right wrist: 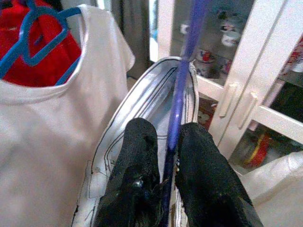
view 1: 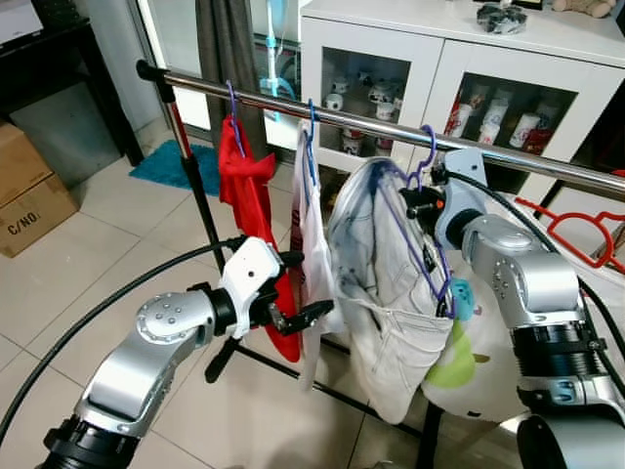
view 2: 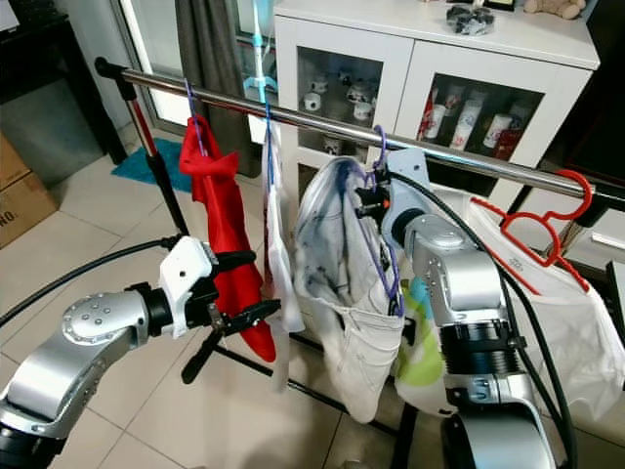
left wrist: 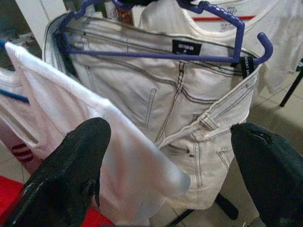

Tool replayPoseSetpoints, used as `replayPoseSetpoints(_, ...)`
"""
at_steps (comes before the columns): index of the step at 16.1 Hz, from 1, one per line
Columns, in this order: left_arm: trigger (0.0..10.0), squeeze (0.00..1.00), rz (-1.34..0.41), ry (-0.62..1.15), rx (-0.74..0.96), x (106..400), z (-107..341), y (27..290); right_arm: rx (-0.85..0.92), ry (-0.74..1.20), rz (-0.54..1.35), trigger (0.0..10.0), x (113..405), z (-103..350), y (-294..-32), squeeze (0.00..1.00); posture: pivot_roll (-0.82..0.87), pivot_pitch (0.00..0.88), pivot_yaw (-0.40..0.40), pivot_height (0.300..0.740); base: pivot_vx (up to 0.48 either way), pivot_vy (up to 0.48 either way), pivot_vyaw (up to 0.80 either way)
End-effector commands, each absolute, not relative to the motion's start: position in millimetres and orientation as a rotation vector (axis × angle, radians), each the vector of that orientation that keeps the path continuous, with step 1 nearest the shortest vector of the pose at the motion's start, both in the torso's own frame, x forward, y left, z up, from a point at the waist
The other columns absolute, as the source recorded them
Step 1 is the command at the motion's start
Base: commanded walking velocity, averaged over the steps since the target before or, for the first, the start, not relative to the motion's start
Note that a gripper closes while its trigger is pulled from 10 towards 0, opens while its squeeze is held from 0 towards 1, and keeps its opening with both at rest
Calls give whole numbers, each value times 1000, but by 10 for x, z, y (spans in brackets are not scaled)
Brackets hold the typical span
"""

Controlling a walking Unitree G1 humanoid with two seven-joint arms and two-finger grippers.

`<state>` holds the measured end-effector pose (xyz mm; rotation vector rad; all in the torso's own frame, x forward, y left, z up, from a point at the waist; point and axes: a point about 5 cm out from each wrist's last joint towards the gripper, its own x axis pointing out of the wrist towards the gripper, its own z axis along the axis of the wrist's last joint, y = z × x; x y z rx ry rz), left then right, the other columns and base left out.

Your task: Hang hanger

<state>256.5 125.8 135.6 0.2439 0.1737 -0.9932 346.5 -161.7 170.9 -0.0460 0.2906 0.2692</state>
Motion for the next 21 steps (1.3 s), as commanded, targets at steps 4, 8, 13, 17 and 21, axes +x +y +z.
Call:
replayPoseSetpoints(4,10000,0,-989,166,265,2591,1362,1278,0,243,227,10000,3503,1885,-1608,1000,-128,0,12,740,0,0,0)
replayPoseSetpoints(8,10000,0,-986,165,270,2615,1362,1285,-10,255,164,10000,3504,1885,-1600,0,-125,0,18,740,0,0,0)
replayPoseSetpoints(13,10000,0,-985,154,275,2668,1396,1262,2,285,102,2706,3528,1818,-1600,0,-117,0,25,740,0,0,0)
replayPoseSetpoints(17,10000,0,-979,155,287,2679,1412,1275,-7,281,116,0,3517,1829,-1619,0,-115,0,29,740,0,0,0)
replayPoseSetpoints(21,10000,0,-966,146,296,2708,1442,1282,-14,267,173,0,3516,1842,-1570,0,-113,0,32,740,0,0,0)
